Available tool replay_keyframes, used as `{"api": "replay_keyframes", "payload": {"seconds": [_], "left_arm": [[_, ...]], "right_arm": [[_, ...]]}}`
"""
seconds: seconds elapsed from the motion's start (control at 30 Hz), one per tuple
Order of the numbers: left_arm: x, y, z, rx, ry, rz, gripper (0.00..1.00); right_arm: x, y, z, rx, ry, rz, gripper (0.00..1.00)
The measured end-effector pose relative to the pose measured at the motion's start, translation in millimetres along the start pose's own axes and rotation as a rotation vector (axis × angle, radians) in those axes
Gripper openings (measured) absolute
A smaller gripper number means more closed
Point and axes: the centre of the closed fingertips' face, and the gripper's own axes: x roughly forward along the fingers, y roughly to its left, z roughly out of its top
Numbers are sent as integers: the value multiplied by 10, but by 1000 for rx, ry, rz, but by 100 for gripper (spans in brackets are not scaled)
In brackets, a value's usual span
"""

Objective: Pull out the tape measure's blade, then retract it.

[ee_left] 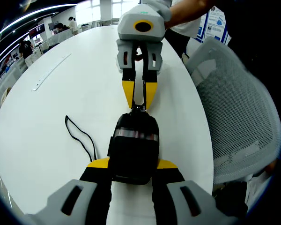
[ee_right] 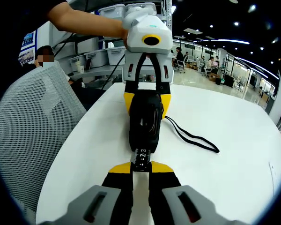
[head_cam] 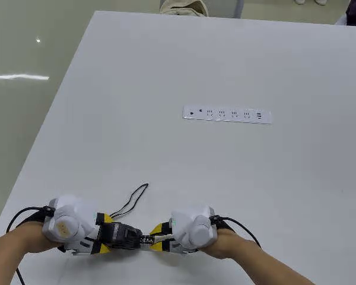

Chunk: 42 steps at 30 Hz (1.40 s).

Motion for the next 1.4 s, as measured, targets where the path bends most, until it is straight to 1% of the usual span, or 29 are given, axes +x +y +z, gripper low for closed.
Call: {"api": "replay_keyframes", "payload": {"seconds": [1.4], "left_arm": [[7,-3,7,3,5,-4,29]], "right_arm": [[-200,28,-152,8,19,14,9]]}}
